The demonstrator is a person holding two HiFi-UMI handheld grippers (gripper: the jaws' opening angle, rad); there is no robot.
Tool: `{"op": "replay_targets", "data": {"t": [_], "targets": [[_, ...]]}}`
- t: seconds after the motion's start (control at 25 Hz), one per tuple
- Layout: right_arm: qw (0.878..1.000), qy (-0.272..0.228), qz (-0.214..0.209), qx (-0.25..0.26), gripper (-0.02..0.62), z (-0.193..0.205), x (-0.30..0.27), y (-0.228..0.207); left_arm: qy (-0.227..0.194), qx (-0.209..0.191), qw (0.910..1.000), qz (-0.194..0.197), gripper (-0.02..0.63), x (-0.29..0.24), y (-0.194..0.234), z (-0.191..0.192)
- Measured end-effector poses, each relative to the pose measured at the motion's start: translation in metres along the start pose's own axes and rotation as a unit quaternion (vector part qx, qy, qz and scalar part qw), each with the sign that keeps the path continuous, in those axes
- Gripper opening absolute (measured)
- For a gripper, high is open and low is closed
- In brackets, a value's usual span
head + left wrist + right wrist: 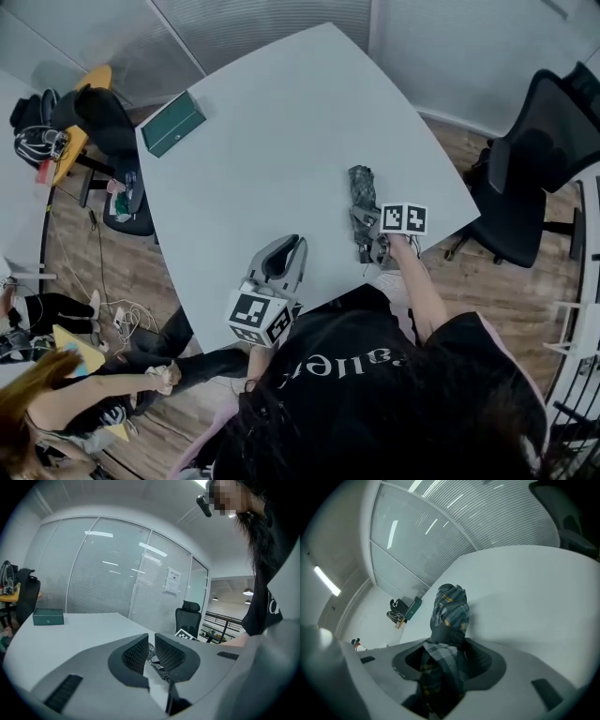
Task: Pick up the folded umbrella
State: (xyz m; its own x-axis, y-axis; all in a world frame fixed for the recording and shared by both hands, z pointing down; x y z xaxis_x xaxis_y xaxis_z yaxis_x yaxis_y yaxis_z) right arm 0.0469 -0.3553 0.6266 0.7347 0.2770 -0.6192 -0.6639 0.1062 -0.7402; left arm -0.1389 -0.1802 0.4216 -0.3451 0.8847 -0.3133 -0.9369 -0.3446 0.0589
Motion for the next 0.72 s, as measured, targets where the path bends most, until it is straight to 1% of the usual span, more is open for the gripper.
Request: {"op": "replay_targets", "data": {"t": [0.2,0.4,0.56,0.72], "targets": [[0.998,-0.029,-0.053,-0.019,0.211,0.015,0.026,0.031,-0.005,-0.003,0.9999,0.015,0.057,0.011,0.002,0.004],[0.992,-0.066,-0.104,-0.035,0.212,0.036,0.057,0.069,-0.012,-0.008,0.9993,0.036,0.057,0.028,0.009,0.009],[0.988,-0.092,-0.121,-0.038,0.210,0.057,0.080,0.096,-0.019,-0.009,0.9984,0.053,0.057,0.043,0.016,0.013],[0.984,-0.115,-0.126,-0.047,0.211,0.086,0.098,0.116,-0.023,-0.010,0.9969,0.074,0.057,0.059,0.022,0.020]]}}
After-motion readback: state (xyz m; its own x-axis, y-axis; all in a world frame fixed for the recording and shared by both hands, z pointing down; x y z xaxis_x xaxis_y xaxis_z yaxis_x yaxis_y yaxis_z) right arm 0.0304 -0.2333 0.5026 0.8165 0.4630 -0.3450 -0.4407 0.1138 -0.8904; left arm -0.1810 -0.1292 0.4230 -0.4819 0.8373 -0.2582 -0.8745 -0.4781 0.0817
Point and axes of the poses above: the fingertips, and each gripper's own axes: x backward along the fingers, y to its left, z out of its underside, the point moved 7 cm from there along x, backward along the fingers, and after that the axes turned 10 degrees about -x, right-handed, at the moved point
